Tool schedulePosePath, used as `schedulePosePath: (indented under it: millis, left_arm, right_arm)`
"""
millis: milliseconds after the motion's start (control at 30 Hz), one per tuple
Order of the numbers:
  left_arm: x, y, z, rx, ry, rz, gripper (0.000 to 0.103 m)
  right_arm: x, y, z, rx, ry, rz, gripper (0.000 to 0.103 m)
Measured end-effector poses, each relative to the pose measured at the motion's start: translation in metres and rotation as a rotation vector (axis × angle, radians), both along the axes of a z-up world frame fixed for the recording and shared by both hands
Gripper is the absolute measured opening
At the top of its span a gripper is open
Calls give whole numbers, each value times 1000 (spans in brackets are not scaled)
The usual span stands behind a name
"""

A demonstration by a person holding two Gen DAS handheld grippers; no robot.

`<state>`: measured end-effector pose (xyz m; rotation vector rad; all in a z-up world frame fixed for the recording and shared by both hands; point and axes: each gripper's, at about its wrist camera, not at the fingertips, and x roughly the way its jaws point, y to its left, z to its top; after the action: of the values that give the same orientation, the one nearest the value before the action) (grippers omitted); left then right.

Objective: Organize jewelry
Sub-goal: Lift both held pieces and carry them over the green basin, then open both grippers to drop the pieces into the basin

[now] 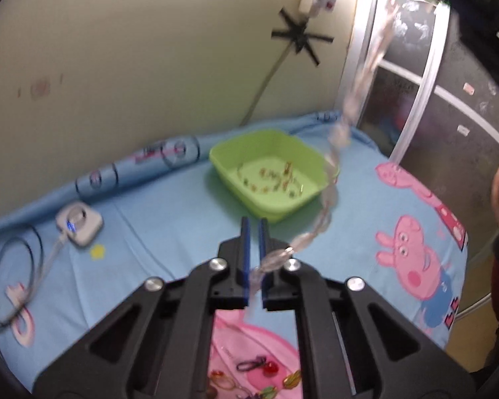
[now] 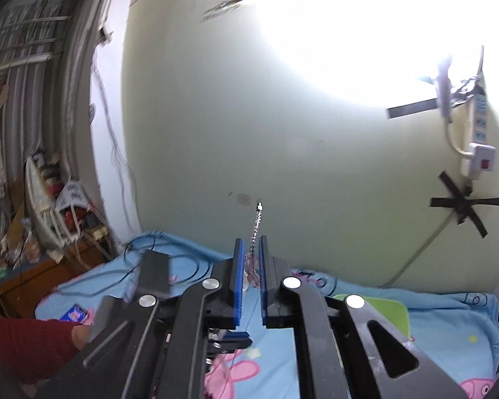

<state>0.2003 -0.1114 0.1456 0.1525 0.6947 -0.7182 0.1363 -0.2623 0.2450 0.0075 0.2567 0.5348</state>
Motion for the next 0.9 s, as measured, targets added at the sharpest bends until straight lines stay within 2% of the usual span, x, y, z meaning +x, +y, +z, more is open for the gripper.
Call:
schedulePosePath:
  millis: [200, 300, 367, 467, 600, 700, 800, 867, 900]
  left_arm:
    - [28, -36, 64, 36, -81, -6, 5]
    - [47, -59, 94, 22, -107, -3, 5]
    - [59, -75, 108, 10, -116, -4, 5]
    - [78, -98, 114, 9, -104, -8, 5]
    - [100, -127, 98, 32, -70, -12, 5]
    - [117, -144, 73, 57, -25, -17, 5]
    - [134, -153, 39, 96, 29, 2, 5]
    - [142, -154, 13, 127, 81, 9, 5]
    - [146, -155, -6, 163, 125, 9, 11]
  right_arm:
    - [24, -40, 24, 66, -23, -79, 0]
    - [40, -62, 34, 99, -23, -119, 0]
    - [51, -76, 38, 124, -15, -142, 0]
    - [67, -95, 38, 130, -10, -184, 0]
    - [90, -114, 23, 149, 23, -217, 0]
    - [108, -125, 0, 160, 68, -233, 0]
    - [128, -132, -38, 170, 145, -238, 0]
    - [140, -135, -73, 180, 217, -247, 0]
    - [143, -135, -88, 194, 241, -243, 0]
